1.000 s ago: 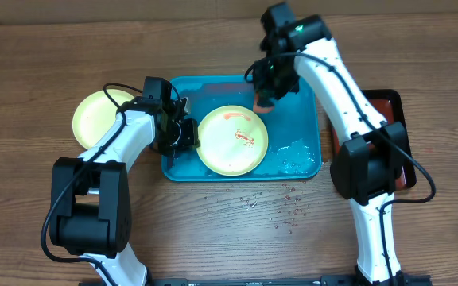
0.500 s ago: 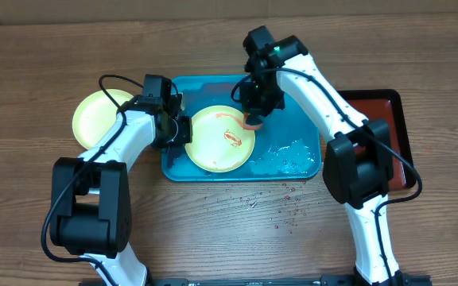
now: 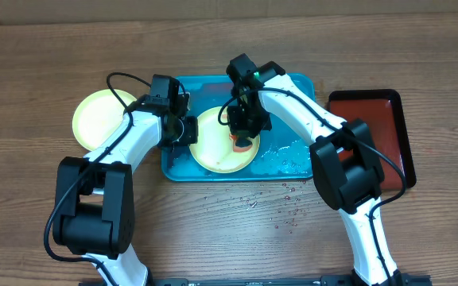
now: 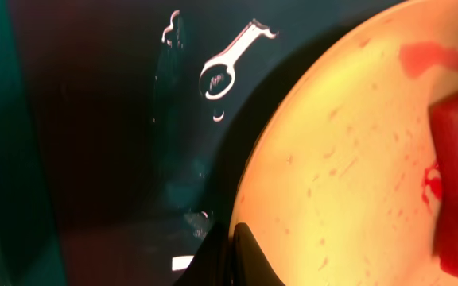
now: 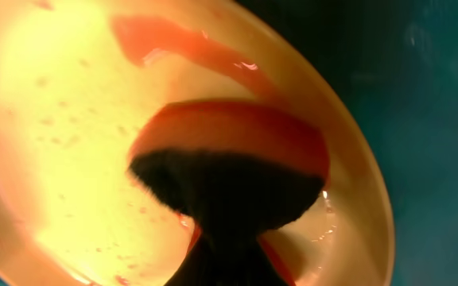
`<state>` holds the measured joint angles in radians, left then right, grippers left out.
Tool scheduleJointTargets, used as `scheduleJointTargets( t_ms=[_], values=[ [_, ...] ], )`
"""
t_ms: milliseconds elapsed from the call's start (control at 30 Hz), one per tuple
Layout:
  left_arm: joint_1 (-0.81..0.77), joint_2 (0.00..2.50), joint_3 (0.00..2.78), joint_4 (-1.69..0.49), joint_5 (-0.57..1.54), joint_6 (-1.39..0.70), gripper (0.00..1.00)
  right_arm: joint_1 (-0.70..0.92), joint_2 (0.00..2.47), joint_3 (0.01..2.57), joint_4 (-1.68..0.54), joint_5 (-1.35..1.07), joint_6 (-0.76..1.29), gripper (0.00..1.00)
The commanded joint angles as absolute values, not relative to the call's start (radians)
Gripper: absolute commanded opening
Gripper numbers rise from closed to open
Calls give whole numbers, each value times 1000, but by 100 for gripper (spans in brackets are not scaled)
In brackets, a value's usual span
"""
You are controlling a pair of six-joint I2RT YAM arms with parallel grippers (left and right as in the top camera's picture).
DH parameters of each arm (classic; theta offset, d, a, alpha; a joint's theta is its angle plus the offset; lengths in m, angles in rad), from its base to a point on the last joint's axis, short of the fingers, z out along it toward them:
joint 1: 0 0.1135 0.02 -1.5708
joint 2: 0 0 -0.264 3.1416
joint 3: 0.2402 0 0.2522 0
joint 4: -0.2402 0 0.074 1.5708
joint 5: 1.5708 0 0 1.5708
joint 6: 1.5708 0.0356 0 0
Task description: Clean dirty plates on tray and stack at the side
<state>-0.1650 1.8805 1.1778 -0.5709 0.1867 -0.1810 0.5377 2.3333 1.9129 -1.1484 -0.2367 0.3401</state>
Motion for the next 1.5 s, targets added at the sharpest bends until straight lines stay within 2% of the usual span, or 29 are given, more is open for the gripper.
scheduleJointTargets(
  t_ms=[0, 367, 600, 933, 1200, 1467],
  values=[
    [-170, 1893, 1194, -542, 184, -211, 4, 535, 2323, 1885, -1141, -249, 371, 6],
    [-171, 1893, 1194, -587, 229, -205, 4, 607, 2332, 1869, -990, -311, 372, 5],
    [-171, 1893, 1194, -590, 229, -218, 4, 634, 2341, 1869, -992, -357, 374, 4],
    [-171, 1893, 1194, -601, 202, -240, 4, 529, 2341, 1911, -1158, -83, 387, 4],
    [-171, 1893, 1194, -601, 202, -240, 4, 508, 2342, 1910, -1077, -61, 442, 4],
    [-171, 1893, 1194, -603, 202, -240, 4, 582, 2410, 1904, -957, -290, 446, 5]
  ],
)
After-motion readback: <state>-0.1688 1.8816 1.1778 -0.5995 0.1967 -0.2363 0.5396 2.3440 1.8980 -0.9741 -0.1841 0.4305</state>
